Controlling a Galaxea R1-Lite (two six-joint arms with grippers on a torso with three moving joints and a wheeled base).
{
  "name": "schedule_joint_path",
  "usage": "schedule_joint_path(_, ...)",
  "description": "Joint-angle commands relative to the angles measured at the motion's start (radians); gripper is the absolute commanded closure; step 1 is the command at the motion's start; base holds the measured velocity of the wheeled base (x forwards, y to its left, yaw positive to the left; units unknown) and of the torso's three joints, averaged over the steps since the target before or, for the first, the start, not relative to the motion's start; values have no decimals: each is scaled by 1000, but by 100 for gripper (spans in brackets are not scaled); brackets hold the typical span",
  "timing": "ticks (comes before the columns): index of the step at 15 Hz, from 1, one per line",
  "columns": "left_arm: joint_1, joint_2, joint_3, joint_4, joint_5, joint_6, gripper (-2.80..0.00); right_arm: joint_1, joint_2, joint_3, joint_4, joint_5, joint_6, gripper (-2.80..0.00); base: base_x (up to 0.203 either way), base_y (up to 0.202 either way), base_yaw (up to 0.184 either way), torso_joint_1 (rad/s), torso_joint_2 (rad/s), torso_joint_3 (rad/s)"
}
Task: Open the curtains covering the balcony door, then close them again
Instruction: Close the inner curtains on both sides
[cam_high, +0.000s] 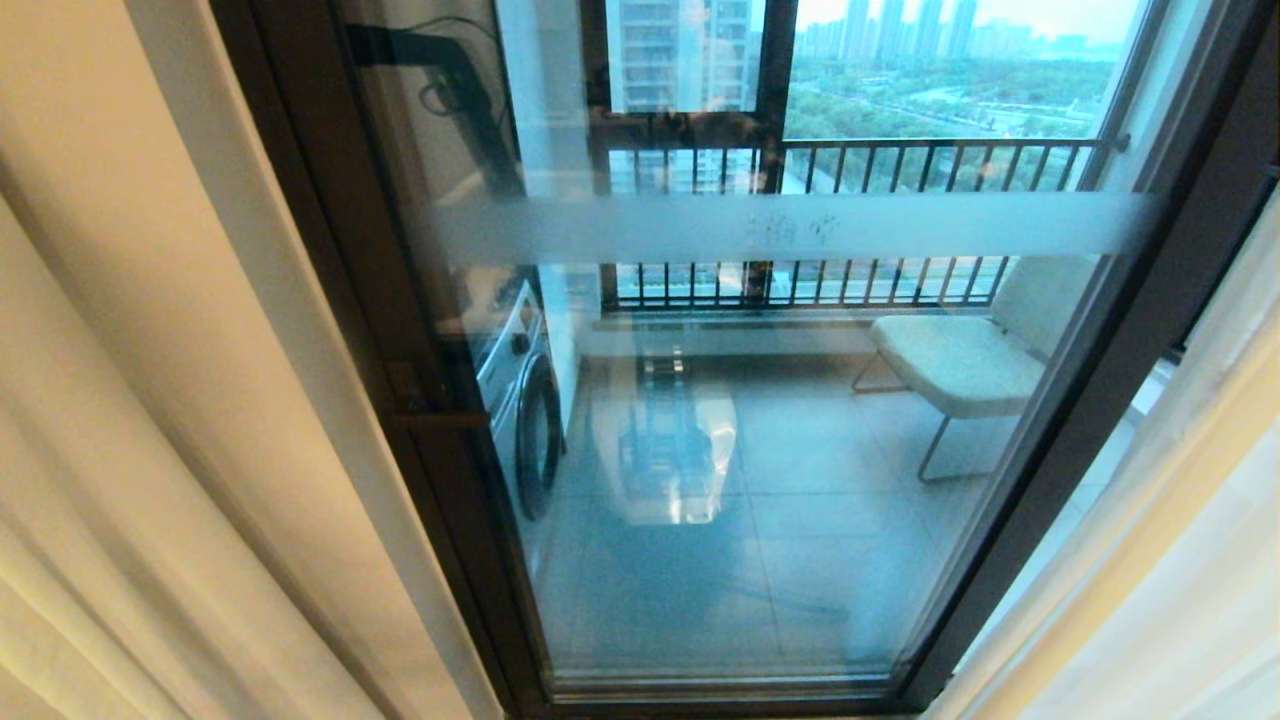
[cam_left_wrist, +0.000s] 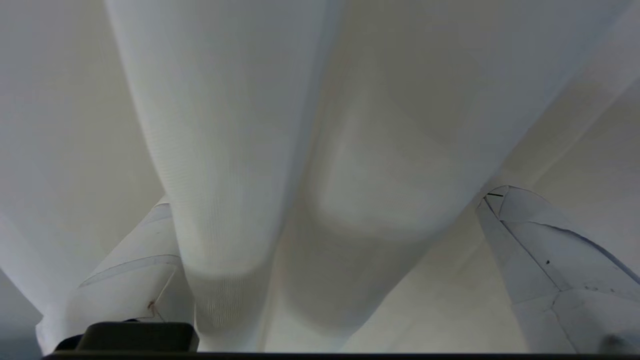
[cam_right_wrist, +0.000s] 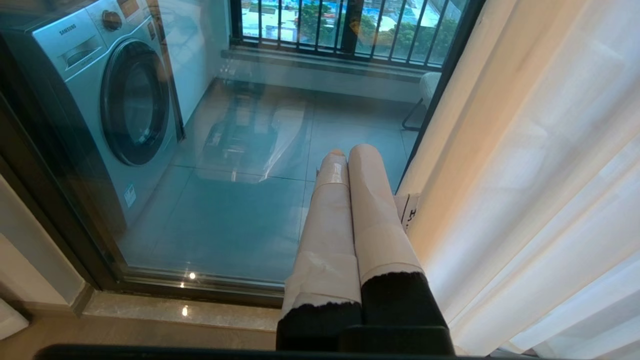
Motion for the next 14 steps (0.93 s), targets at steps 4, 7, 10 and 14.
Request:
schedule_joint_path(4, -1, 2, 1, 2, -3, -3, 0, 0, 1, 0, 0, 1, -1, 0, 0, 0, 0, 0, 0, 0)
schedule_joint_path(7, -1, -4, 1, 5, -3, -24, 0, 0, 1, 0, 0, 1, -1, 0, 0, 0, 0, 0, 0, 0)
schedule_joint_path(10, -2, -22, 3, 8, -3, -40, 0, 0, 1, 0, 0, 1, -1, 0, 0, 0, 0, 0, 0, 0)
schedule_joint_path(14, -6, -60, 11, 8, -4, -46, 0, 0, 1, 0, 0, 1, -1, 0, 0, 0, 0, 0, 0, 0)
